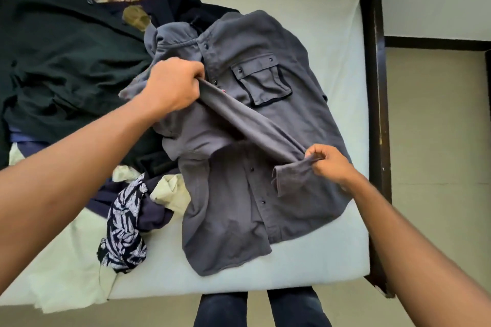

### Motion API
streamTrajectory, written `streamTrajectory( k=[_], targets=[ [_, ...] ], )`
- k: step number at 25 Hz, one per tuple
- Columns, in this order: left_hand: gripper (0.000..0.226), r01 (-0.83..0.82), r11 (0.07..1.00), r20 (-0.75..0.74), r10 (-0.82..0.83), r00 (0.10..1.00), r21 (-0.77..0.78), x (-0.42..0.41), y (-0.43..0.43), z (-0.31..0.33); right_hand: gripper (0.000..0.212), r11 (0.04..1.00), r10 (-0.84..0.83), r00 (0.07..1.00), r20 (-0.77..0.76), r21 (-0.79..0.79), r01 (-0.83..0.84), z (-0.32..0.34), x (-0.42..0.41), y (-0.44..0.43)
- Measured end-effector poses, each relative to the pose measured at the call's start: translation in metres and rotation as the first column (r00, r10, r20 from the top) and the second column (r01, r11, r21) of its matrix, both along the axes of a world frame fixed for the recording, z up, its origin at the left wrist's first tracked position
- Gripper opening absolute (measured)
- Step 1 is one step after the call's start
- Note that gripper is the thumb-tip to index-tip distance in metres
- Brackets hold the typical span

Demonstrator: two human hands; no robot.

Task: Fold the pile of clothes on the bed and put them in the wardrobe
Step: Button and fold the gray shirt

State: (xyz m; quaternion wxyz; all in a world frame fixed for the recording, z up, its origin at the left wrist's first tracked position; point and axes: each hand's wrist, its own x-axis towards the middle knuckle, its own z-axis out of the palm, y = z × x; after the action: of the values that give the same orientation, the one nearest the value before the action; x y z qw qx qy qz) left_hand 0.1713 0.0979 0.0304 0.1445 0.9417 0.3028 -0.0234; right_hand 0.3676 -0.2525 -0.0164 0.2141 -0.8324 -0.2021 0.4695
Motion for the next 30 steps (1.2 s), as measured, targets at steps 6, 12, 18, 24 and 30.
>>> streamTrajectory(
  k=[6, 12, 18, 24, 30],
  targets=[
    [0.033, 0.165, 0.985, -0.13, -0.159, 0.979, 0.04, 0.08, -0.022, -0.045, 0.03, 0.919, -0.393, 0.854, 0.34, 0.128, 0.372, -0.02, 0.056, 0.036],
    [0.039, 0.18, 0.969, -0.002, -0.183, 0.983, -0.169, 0.192, -0.017, -0.08, 0.042, 0.816, -0.571, 0.821, 0.001, 0.108, 0.568, -0.076, 0.137, 0.075],
    [0.061, 0.299, 0.94, -0.417, -0.341, 0.843, -0.165, 0.309, -0.046, -0.091, 0.034, 0.978, -0.074, 0.952, 0.296, 0.207, 0.012, -0.103, 0.152, 0.081],
    [0.029, 0.125, 0.925, -0.278, -0.233, 0.932, -0.358, 0.313, -0.06, -0.066, 0.036, 0.709, -0.59, 0.675, 0.443, 0.684, 0.171, -0.084, 0.138, 0.067],
    [0.044, 0.006, 0.727, 0.116, 0.102, 0.988, -0.687, 0.268, -0.046, -0.033, 0.049, 0.776, -0.232, 0.965, 0.123, 0.621, 0.107, -0.048, 0.141, 0.097]
  ],
)
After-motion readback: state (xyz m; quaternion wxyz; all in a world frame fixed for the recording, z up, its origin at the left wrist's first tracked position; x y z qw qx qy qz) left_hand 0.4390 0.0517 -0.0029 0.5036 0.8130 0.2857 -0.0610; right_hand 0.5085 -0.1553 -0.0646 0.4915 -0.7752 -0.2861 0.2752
